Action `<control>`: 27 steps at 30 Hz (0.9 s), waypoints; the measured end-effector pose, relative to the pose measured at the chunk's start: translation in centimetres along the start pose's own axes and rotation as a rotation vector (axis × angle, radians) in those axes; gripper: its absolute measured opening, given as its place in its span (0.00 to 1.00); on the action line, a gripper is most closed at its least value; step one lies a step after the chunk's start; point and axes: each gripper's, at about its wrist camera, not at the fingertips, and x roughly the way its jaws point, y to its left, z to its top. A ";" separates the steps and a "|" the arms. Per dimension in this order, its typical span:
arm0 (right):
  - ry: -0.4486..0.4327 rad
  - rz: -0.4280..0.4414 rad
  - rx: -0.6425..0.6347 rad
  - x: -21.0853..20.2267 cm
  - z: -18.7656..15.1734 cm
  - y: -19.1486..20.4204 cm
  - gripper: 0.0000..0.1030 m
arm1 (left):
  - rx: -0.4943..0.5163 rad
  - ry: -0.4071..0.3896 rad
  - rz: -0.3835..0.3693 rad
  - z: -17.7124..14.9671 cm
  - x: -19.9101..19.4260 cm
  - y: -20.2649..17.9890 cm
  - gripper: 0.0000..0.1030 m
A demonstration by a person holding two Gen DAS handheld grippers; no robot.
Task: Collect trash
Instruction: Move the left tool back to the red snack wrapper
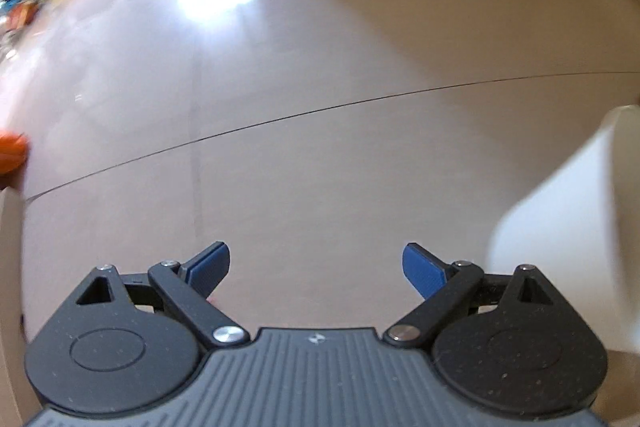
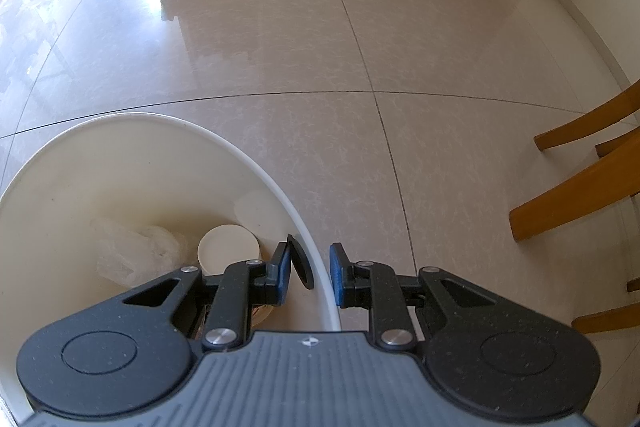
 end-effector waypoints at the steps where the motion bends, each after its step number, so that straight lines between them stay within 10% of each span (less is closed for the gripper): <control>1: 0.000 -0.001 -0.002 0.0 0.0 0.1 0.24 | -0.007 0.000 0.020 -0.5 0.8 0.9 0.90; 27: 0.010 -0.044 -0.011 0.3 0.4 1.4 0.25 | -0.416 0.063 0.016 -10.7 20.8 17.3 0.90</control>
